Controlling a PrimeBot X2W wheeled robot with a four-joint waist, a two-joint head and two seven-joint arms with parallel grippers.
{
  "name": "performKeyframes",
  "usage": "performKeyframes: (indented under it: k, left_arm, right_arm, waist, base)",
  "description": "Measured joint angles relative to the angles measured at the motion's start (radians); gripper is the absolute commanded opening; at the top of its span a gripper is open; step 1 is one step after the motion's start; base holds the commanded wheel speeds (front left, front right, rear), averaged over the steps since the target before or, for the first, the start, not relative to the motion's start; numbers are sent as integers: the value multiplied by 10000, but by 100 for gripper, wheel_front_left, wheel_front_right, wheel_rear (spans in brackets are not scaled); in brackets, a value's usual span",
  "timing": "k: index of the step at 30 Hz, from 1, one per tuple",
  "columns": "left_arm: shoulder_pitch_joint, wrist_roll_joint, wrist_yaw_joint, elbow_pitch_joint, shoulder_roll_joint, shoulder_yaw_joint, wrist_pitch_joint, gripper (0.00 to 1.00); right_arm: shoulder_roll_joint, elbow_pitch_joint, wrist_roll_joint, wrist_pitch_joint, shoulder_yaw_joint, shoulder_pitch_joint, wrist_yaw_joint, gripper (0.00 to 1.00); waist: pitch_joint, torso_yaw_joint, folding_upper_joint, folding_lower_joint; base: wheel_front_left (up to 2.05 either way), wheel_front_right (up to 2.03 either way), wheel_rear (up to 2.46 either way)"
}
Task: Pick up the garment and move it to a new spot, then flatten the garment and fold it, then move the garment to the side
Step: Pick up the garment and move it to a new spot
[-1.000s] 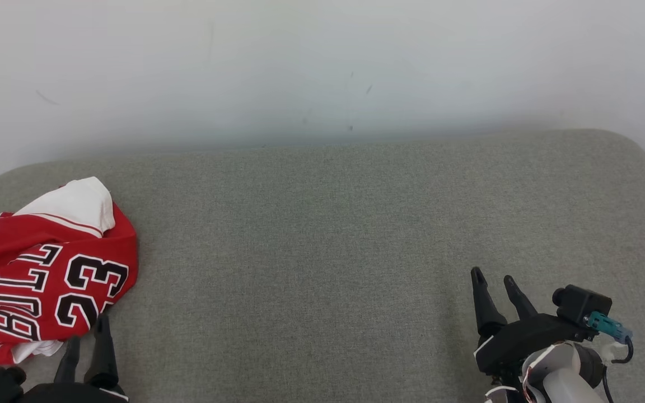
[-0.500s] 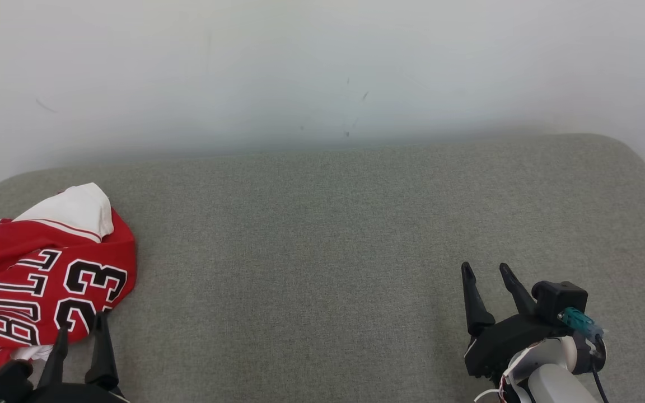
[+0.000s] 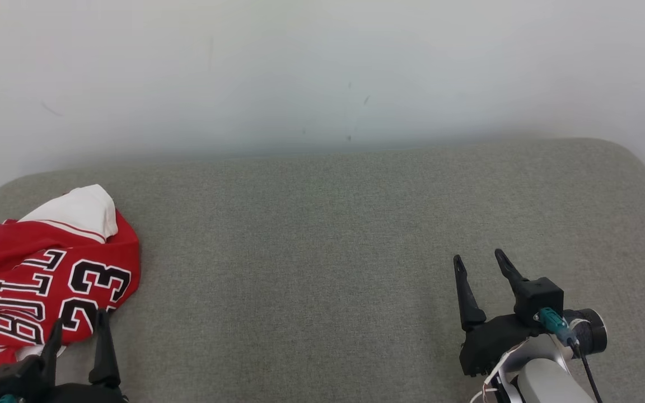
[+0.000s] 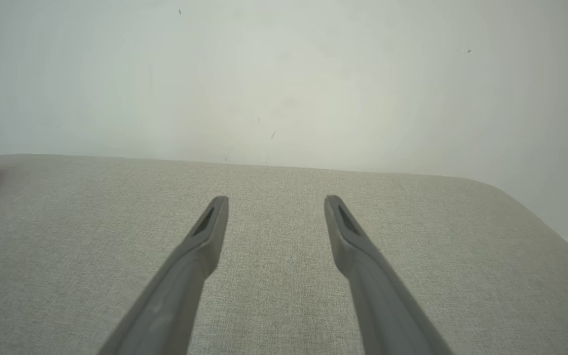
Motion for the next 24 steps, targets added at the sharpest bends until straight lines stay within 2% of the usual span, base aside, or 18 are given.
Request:
performKeyframes:
  k: [3,10,24]
  left_arm:
    - [-6,431,81,-4,-6,17,-65,100]
    - [-194,717,81,12,0,-8,17,100]
    - [-194,924,82,50,21,81,341,100]
  right_arm:
    - [-29,94,-456,-90,54,-33,-82,100]
    - [-31,107,-483,-132,31,-55,-82,100]
    - [4,215,-330,-161,-40,-54,-79,100]
  waist:
    - [-13,114,0,0]
    - [-42,568,1,0]
    - [-153,2085,1,0]
  base:
    - [0,0,0]
    - [0,0,0]
    - [0,0,0]
